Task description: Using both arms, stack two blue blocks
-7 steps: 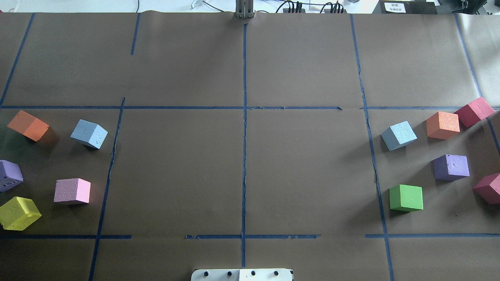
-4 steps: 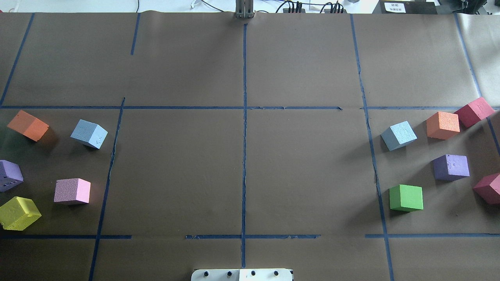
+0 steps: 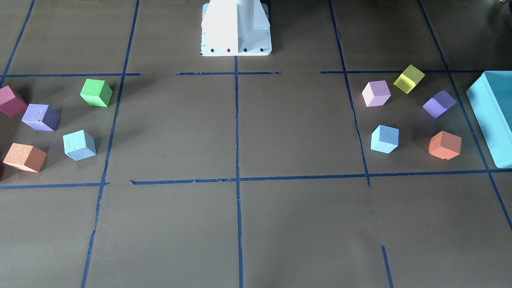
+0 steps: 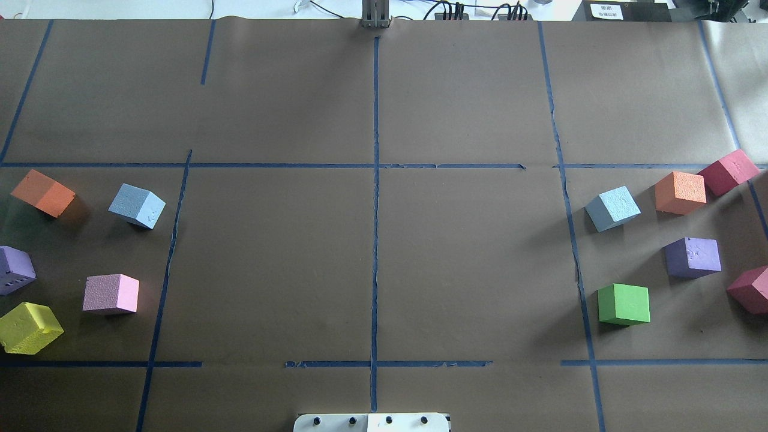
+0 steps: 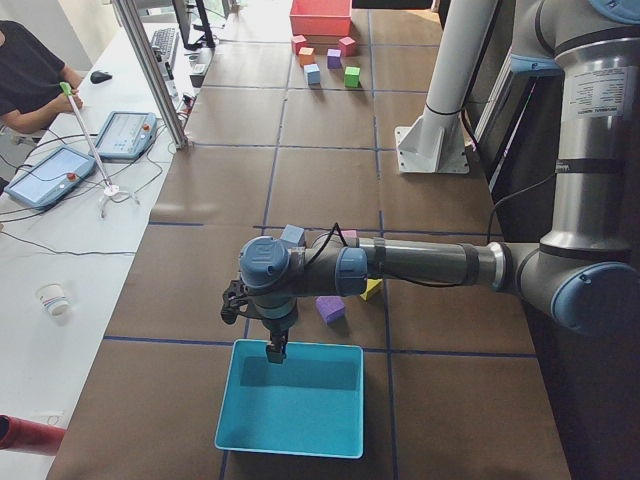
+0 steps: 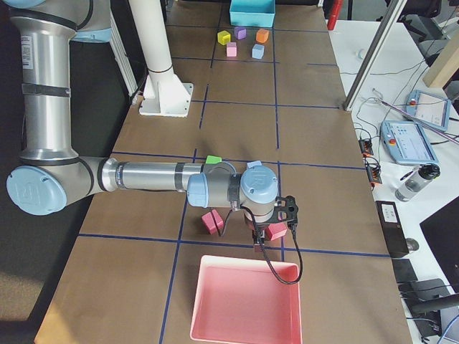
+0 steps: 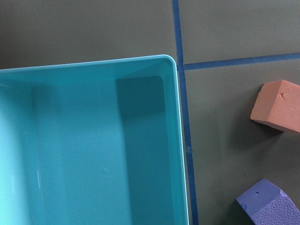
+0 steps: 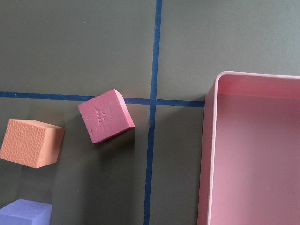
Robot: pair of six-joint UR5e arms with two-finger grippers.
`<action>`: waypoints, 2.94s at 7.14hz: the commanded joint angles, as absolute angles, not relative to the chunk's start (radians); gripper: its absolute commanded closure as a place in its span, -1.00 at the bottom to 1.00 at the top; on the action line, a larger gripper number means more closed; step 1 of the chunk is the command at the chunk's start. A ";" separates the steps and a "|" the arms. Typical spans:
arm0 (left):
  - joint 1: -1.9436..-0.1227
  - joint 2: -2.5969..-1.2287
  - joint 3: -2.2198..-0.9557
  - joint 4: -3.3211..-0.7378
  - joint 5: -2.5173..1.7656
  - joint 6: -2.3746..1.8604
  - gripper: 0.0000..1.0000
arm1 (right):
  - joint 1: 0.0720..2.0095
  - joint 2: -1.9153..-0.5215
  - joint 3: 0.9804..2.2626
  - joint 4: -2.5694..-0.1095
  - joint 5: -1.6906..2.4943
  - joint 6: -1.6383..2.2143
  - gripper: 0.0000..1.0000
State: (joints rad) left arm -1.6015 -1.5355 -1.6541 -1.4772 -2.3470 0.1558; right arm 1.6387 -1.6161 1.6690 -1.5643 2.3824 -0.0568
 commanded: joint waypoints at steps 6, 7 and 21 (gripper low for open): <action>-1.601 -1.545 -1.681 -1.479 -2.345 0.150 -1.00 | 1.360 -1.496 1.895 -1.565 2.364 0.433 -0.99; -1.601 -1.543 -1.687 -1.479 -2.345 0.150 -1.00 | 1.288 -1.496 1.934 -1.563 2.356 0.507 -0.99; -1.603 -1.536 -1.721 -1.477 -2.347 0.138 -1.00 | 0.879 -1.428 1.664 -1.301 2.155 0.587 -0.99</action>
State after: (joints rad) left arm -1.6030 -1.5368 -1.7167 -1.4772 -2.3470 0.1381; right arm 0.8882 -1.4277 1.6755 -1.3010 2.1572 0.5867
